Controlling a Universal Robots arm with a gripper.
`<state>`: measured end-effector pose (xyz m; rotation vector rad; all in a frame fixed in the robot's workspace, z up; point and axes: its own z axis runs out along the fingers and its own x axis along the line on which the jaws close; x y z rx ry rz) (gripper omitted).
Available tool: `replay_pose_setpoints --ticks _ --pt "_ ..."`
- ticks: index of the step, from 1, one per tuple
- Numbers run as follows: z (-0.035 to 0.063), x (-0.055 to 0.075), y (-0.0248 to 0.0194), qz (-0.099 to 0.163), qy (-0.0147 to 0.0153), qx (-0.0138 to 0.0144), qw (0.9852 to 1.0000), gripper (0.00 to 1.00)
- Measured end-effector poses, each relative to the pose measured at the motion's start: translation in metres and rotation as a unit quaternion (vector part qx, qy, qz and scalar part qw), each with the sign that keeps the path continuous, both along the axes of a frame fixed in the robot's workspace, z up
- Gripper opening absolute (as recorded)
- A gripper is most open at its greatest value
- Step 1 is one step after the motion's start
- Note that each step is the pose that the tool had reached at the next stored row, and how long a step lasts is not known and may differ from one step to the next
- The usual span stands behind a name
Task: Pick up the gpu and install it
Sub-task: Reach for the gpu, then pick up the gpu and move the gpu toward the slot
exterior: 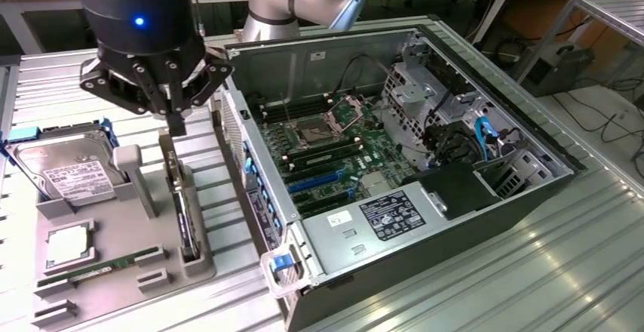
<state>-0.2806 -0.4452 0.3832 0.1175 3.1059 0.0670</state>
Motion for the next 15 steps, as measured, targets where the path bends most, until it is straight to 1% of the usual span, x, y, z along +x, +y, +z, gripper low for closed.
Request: replay_pose_setpoints --ticks 3,4,5,15 --pt "-0.0043 -0.016 -0.0045 0.0 0.0 -0.0001 1.0 0.11" --pt "-0.0079 -0.022 -0.0063 0.0 0.0 0.0 1.0 0.11" --pt "-0.0092 -0.023 -0.0068 0.0 -0.0001 0.0001 1.0 0.11" --pt "-0.009 -0.023 -0.0069 0.0 0.0 0.0 1.0 0.11"
